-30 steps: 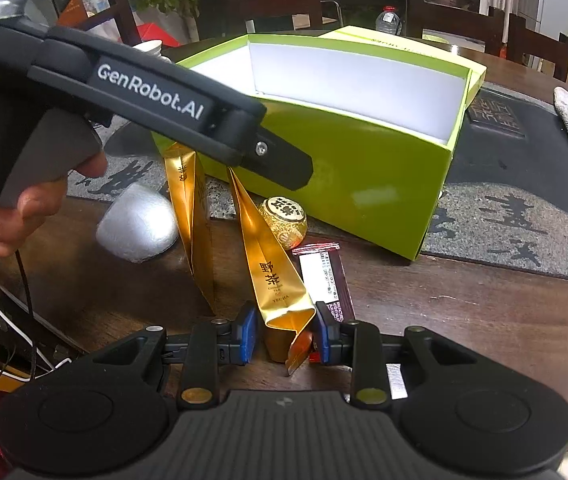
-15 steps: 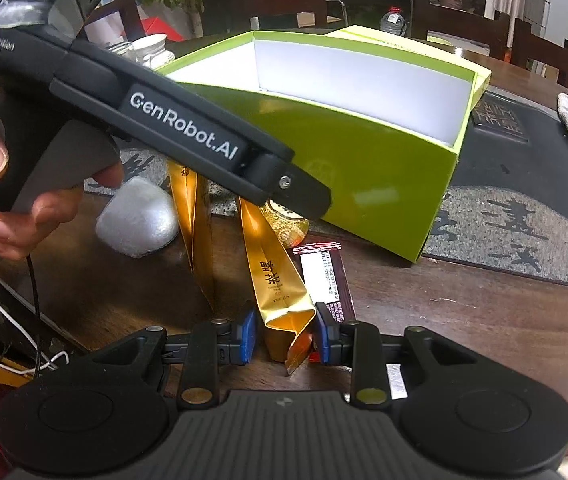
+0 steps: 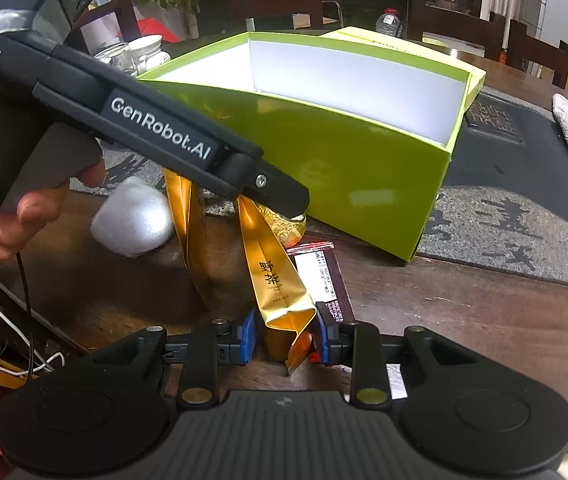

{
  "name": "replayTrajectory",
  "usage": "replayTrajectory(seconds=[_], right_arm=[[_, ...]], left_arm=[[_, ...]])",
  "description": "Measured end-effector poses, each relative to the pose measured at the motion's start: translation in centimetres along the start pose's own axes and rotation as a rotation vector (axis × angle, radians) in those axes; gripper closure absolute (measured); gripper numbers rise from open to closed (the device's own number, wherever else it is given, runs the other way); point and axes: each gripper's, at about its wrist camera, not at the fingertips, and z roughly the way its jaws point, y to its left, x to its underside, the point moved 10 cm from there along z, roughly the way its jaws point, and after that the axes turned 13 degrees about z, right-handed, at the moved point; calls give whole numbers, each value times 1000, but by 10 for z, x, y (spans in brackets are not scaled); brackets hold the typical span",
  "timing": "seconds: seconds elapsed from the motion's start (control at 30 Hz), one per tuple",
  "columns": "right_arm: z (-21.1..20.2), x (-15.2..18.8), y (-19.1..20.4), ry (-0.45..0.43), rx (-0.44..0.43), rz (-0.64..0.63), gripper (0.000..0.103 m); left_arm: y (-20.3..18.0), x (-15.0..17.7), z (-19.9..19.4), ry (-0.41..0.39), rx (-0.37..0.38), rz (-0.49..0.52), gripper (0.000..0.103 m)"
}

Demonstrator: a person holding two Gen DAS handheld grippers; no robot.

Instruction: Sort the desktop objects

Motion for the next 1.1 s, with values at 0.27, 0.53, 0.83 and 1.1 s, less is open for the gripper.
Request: replayTrajectory(seconds=[0.27, 0.53, 0.83, 1.1], right_arm=[[-1, 1, -1, -3, 5, -1, 74], [-21, -12, 4, -25, 2, -30, 74], [-68, -70, 16, -137, -1, -139, 74], [-46, -145, 13, -208, 26, -221, 74]], left_arm=[[-6, 1, 3, 10, 27, 3, 20], [-9, -17, -29, -47, 24, -21, 20], [3, -76, -88, -208, -34, -35, 20], [53, -123, -69, -250, -123, -67, 20]])
